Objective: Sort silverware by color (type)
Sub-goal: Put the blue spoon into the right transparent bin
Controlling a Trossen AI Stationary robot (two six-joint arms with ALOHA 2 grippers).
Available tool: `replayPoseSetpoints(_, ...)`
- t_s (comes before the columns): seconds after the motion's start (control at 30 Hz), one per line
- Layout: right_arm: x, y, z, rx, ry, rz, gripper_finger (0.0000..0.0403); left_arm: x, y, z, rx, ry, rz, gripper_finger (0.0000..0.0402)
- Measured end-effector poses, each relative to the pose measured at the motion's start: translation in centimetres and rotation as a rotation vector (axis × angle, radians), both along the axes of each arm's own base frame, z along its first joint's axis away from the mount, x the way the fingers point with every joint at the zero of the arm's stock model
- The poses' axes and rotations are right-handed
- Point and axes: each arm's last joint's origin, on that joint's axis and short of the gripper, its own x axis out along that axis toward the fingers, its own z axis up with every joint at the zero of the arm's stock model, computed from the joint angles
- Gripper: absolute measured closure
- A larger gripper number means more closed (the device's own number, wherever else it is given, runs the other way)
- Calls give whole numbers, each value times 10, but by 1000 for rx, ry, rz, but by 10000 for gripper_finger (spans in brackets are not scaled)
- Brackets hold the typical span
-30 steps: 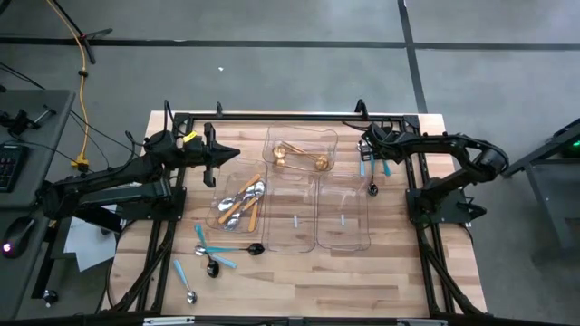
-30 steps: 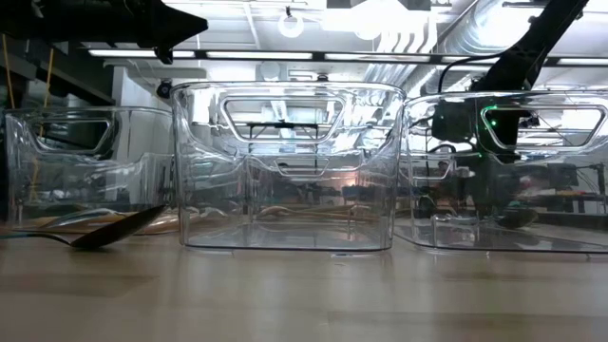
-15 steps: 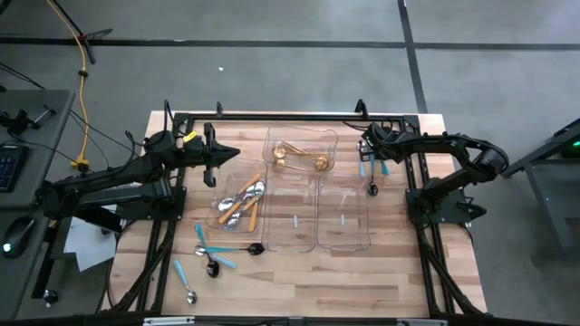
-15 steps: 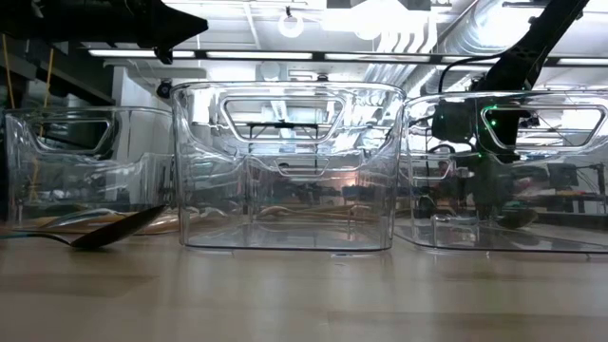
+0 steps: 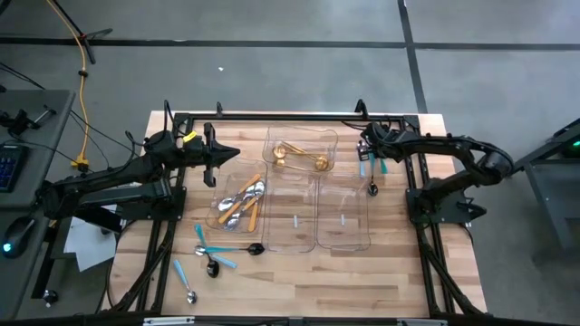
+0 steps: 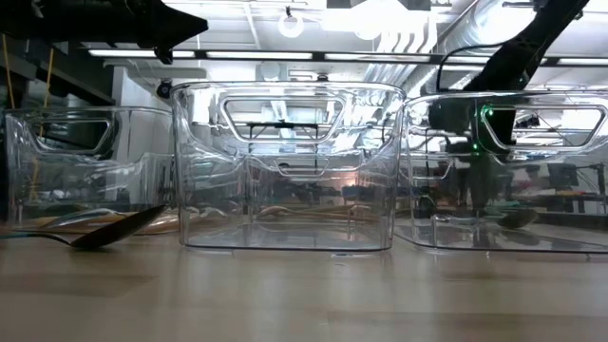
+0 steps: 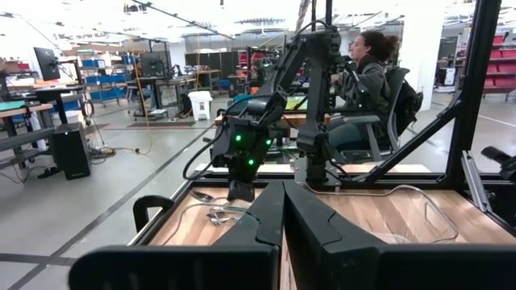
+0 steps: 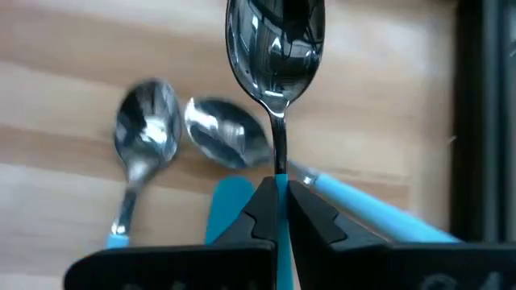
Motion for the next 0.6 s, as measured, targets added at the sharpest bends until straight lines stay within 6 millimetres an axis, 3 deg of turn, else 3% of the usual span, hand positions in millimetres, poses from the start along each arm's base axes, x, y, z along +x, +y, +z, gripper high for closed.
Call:
replayPoseSetpoints(0.33, 10, 23, 49, -377, -59, 68, 402, 0, 0, 0, 0, 0, 0, 401)
replayPoseSetpoints(0.6, 43, 54, 83, -706, -370, 441, 402, 0, 0, 0, 0, 0, 0, 401)
